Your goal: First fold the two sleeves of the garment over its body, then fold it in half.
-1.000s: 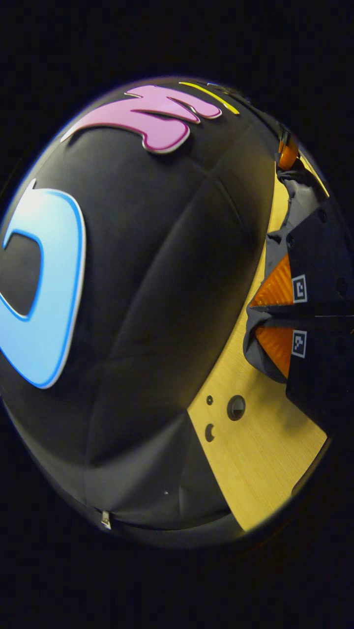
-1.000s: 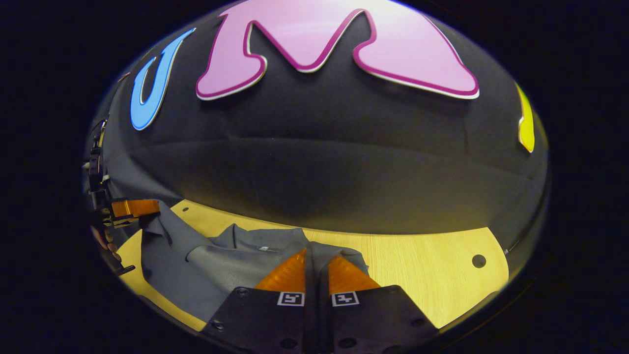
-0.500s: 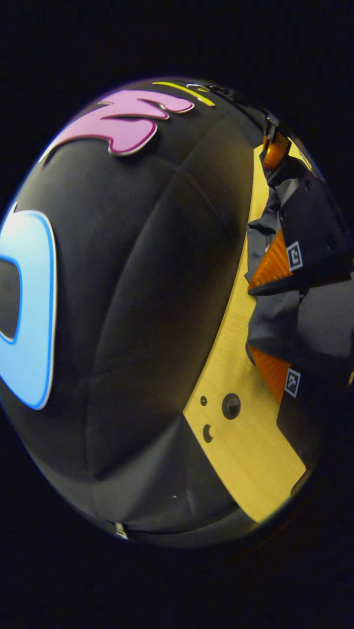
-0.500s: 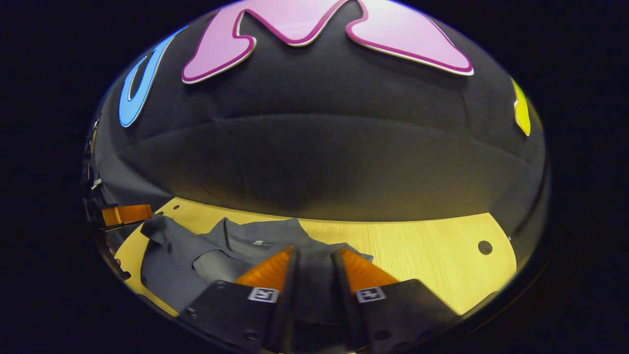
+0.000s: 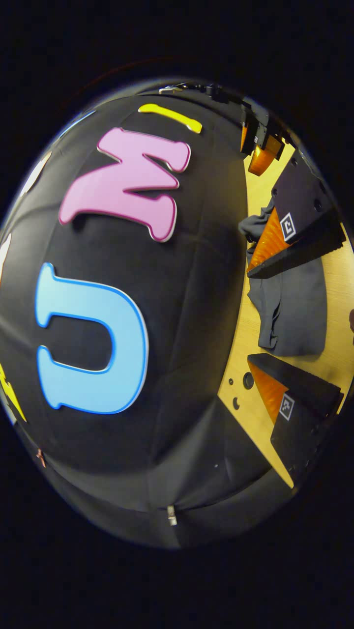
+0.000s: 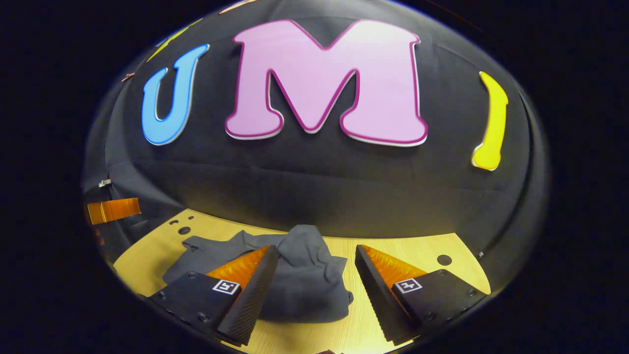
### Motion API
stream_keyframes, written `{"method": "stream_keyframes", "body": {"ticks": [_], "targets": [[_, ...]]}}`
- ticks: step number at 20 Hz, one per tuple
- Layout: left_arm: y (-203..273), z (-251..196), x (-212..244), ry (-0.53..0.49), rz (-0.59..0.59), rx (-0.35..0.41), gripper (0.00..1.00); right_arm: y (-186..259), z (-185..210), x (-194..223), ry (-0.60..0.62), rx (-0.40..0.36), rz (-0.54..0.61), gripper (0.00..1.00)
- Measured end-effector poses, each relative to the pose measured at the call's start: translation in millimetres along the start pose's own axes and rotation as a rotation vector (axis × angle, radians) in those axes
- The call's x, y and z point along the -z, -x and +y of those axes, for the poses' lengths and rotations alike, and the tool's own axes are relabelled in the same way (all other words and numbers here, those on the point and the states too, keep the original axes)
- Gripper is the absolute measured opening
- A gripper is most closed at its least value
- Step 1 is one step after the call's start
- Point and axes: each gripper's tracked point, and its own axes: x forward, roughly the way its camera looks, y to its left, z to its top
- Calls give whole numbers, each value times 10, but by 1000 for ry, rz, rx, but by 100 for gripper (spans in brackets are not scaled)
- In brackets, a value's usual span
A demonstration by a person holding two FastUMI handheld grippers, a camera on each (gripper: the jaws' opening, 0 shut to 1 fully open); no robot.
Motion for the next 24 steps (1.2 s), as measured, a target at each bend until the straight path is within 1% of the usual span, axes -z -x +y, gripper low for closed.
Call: {"method": "stream_keyframes", "body": {"ticks": [1,4,6,7,8,9,11,14,17,19,22,24], "targets": [[231,-52,-72,-12,-19,5,96,197,5,-45,4,3,-12,98],[931,-241,-272,-28,-78,40,96,832,-22,-113,34,43,-28,99],[1393,-366,-326,-25,-103,74,96,1270,61,-166,25,46,-52,99],[1621,-386,-334,-25,-110,80,96,1567,84,-173,14,52,-71,99],[1912,-389,-294,-23,-105,82,96,1888,119,-217,-3,57,-106,99],[2211,-376,-209,-21,-95,85,96,2111,156,-242,-11,59,-133,99],[2520,-313,-82,-12,-96,95,96,2532,181,-246,-1,67,-173,98],[2962,-208,123,-27,-88,87,96,3056,197,-146,-13,71,-176,98],[3342,-116,309,-59,-80,62,96,3401,231,13,-51,61,-160,99],[3544,-132,404,-58,-85,65,96,3550,186,105,-73,79,-168,99],[3709,-100,559,-86,-93,65,96,3716,175,303,-120,101,-144,98],[3741,-60,697,-114,-65,56,96,3793,140,398,-138,109,-111,98]]}}
